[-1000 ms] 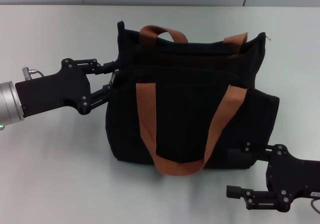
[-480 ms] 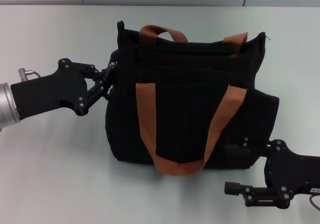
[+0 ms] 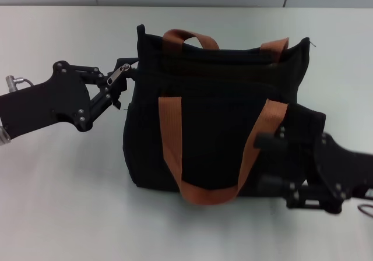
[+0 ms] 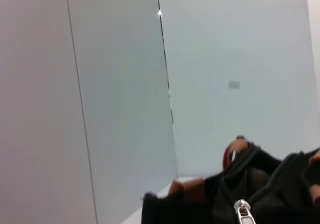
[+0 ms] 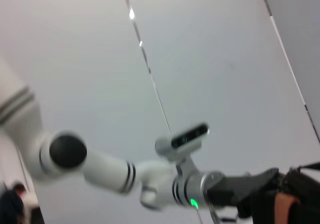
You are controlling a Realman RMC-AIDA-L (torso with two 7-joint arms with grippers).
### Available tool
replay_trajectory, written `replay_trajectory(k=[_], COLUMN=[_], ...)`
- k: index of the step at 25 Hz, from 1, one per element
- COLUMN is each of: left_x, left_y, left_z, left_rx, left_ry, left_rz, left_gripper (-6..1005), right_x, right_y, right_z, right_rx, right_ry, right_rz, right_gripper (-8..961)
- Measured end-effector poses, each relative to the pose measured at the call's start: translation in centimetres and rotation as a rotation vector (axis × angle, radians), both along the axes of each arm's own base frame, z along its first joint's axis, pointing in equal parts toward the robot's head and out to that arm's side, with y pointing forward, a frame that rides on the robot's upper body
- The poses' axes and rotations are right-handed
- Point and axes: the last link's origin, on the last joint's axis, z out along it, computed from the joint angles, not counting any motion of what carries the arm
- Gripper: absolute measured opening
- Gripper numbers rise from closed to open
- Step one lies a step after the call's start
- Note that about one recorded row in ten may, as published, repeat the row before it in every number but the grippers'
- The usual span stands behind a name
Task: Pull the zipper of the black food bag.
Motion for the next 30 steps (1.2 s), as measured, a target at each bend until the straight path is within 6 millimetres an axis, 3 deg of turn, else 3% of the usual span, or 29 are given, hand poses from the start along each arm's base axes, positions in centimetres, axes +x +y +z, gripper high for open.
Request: replay_trajectory(k=[14, 20, 30], left_x=[0.3, 0.7, 1.0], left_y=[-0.4, -0.4, -0.1], left_z=[0.6, 0.9, 1.5], left_rx=[0.043, 0.076, 0.124], left_ry=[0.005, 0.025, 0.046], left_rz=[-0.045, -0.077, -0.122], left_gripper=[71, 71, 71], right_x=[-4.1, -7.2, -10.7], right_y=[4.2, 7.4, 10.2], right_z=[1.2, 0.2, -1.1], right_rx=[-0.225, -0.331, -0.468], right_ry=[0.123, 0.063, -0.060], right_rz=[-0.144, -0.197, -0.274], right_gripper=[746, 746, 746])
